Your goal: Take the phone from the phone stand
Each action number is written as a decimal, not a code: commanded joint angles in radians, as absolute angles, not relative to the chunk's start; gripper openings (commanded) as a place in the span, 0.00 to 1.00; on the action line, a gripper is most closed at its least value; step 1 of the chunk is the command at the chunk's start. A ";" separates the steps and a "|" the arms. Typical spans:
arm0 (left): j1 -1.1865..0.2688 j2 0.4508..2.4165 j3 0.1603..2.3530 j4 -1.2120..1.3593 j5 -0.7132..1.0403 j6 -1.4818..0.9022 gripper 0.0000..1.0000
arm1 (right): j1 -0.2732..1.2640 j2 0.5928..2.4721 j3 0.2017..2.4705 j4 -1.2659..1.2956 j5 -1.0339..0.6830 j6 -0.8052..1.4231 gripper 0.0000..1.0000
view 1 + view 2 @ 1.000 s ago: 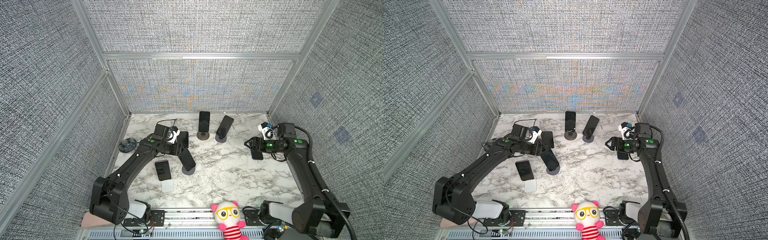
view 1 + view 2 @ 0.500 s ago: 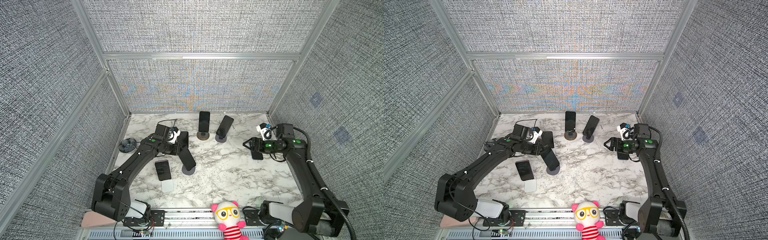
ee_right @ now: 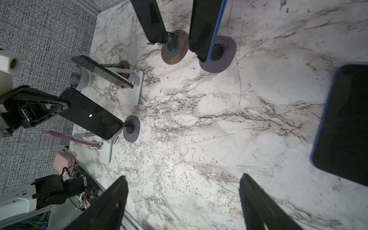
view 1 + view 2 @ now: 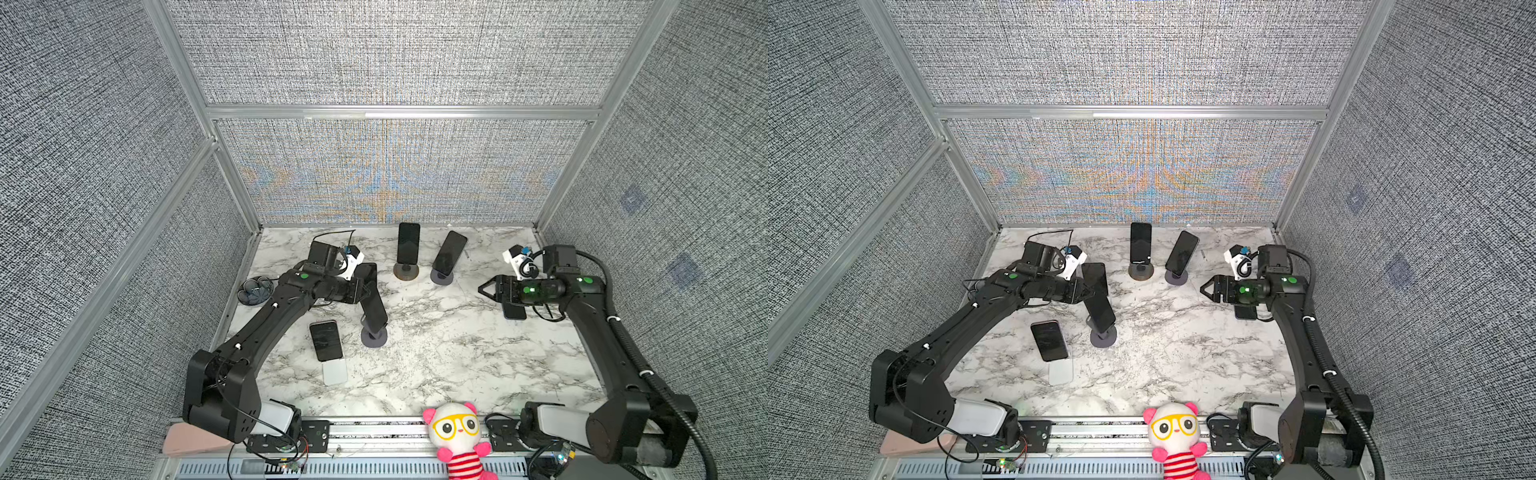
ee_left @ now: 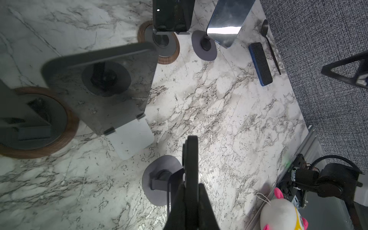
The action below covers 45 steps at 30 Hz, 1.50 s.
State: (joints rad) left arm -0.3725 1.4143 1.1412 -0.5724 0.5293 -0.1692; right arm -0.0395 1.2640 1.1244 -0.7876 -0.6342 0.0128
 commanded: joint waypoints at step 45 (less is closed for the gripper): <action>-0.450 1.513 1.180 0.008 1.043 -0.331 0.76 | 0.311 1.515 1.178 -0.091 -1.145 0.189 0.00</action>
State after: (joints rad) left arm -0.4519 1.5242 1.2129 -0.1261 1.0393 -0.2703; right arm 0.3275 1.5375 1.1999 -0.2497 -1.1580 0.0547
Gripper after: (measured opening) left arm 0.744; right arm 0.053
